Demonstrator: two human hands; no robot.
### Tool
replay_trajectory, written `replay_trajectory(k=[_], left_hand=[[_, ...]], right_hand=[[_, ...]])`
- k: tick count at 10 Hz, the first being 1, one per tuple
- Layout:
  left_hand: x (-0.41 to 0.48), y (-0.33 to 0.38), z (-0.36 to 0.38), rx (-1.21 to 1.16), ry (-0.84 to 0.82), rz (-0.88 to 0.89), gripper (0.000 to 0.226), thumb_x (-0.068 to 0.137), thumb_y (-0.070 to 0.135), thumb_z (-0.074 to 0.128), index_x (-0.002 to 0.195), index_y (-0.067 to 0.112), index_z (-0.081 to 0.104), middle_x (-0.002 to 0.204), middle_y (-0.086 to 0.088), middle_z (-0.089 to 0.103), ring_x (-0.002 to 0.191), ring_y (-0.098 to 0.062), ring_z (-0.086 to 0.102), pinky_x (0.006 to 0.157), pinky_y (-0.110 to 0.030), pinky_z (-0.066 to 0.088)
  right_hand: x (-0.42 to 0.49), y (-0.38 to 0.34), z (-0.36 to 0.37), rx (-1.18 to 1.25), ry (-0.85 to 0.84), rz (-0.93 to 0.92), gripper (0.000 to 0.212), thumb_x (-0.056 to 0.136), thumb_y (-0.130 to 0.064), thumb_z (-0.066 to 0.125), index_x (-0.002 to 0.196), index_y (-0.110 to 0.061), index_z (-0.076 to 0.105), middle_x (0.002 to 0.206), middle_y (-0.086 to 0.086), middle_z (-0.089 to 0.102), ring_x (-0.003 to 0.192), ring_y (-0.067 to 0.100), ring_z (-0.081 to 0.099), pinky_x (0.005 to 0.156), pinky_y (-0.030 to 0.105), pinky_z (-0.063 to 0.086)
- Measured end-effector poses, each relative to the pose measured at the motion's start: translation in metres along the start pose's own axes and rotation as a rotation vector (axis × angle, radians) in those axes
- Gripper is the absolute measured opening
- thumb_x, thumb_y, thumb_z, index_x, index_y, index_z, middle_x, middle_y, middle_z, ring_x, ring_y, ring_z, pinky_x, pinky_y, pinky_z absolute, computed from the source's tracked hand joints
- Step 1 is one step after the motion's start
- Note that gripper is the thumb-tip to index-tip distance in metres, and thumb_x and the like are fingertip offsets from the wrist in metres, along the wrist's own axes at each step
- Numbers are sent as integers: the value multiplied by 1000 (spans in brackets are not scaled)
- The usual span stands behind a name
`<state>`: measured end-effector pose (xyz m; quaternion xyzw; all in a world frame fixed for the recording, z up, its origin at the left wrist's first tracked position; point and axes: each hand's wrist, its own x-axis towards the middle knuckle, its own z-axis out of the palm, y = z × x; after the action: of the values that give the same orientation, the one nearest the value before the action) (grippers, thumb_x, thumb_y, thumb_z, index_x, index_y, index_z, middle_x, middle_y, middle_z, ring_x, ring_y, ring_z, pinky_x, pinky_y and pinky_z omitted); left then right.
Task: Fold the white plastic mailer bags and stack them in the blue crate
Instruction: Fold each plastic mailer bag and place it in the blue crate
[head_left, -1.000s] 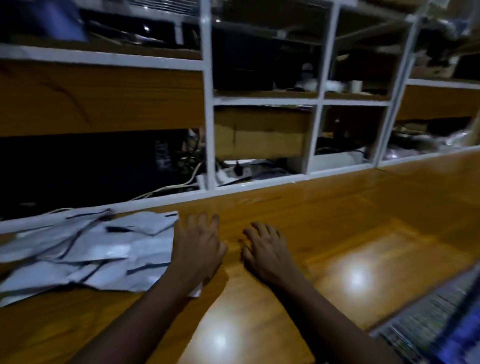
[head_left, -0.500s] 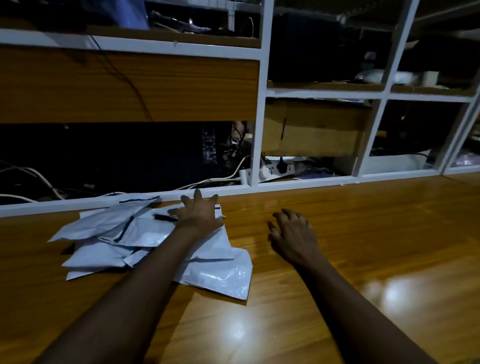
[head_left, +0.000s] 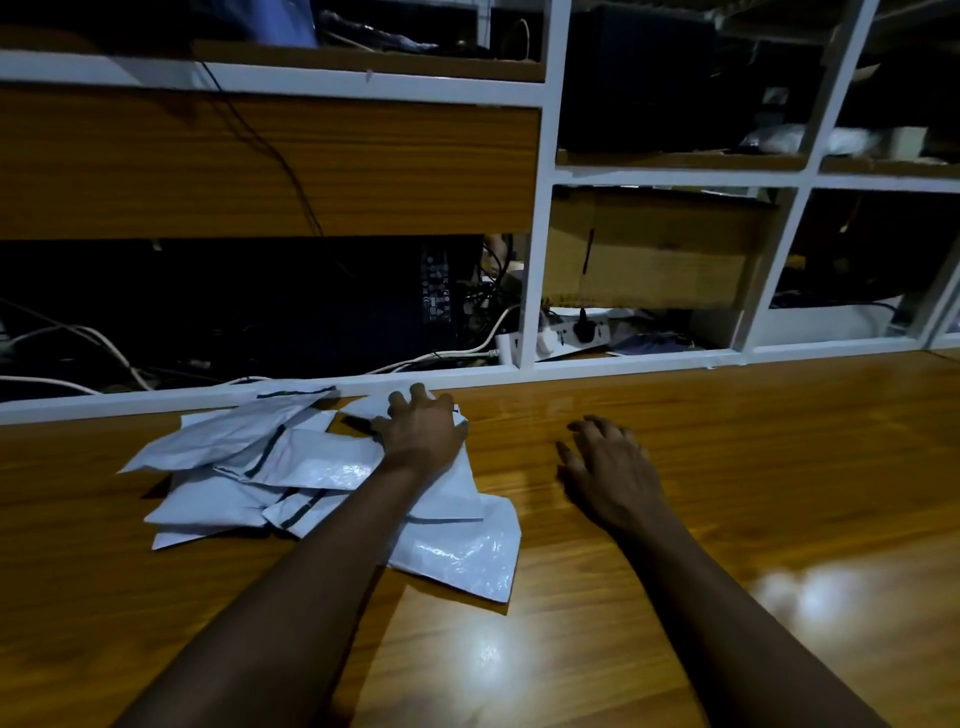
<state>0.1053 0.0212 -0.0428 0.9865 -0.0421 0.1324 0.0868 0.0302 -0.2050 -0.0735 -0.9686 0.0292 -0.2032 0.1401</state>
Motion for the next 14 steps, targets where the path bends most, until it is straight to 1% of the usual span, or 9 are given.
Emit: replay_trajectory(k=[4,5,7,8,9,10,11,12,14], left_hand=[[-38,115,8,-172,-22,399,45,87,57,54,128,38,54,150,2,34,137,-30,23,107,-54,28],[-56,156,26,-235,-19,514,48,82,59,51,125,36,57,146,1,39,134,-31,29,105,-56,31],[-67,205,50,-361,-38,692,51,86,52,62,132,30,56,139,-6,45,126,-33,41,95,-48,46],[-64,211,48,-495,-91,713,67,86,45,68,145,23,45,129,-9,42,117,-31,46,84,-42,51],[-57,207,46,-477,-60,763,63,83,46,64,139,21,52,129,-6,51,119,-28,49,97,-40,42],[-47,196,45,-376,-10,827,42,89,38,55,130,30,60,138,8,56,136,-20,38,111,-46,13],[-42,190,44,-458,-58,788,40,93,35,43,129,36,59,142,15,53,137,-14,34,113,-45,14],[-39,189,51,-566,-127,776,39,95,47,39,123,32,62,133,9,59,124,-14,47,104,-44,35],[-38,191,56,-695,-184,743,41,95,58,39,107,29,65,109,10,64,99,-9,54,84,-36,41]], right_hand=[[-29,86,-52,-75,80,-21,41,97,-42,52,126,-14,59,136,12,54,119,35,51,93,46,46],[-37,111,-66,-98,106,16,35,87,-30,71,114,-10,65,127,16,60,110,40,57,85,49,50],[-42,135,-77,-129,210,0,28,88,-22,56,94,3,68,111,27,65,96,48,62,75,54,54],[-35,140,-83,-79,198,147,32,96,-19,51,124,-7,61,126,18,59,117,38,53,98,46,43],[-29,148,-77,-98,188,108,34,97,-21,52,128,-10,58,129,16,57,120,35,51,100,46,43],[-30,159,-70,-193,128,-108,39,94,-34,53,113,-1,61,122,26,60,109,43,56,82,49,50],[-32,151,-73,-239,120,-209,46,93,-36,51,114,4,61,117,31,63,108,47,59,80,51,52],[-28,147,-70,-234,-36,-217,53,93,-41,47,125,-1,60,126,27,61,117,45,57,87,54,51],[-26,148,-65,-148,-90,-97,50,104,-43,29,147,-21,44,152,6,44,138,26,41,102,42,41]])
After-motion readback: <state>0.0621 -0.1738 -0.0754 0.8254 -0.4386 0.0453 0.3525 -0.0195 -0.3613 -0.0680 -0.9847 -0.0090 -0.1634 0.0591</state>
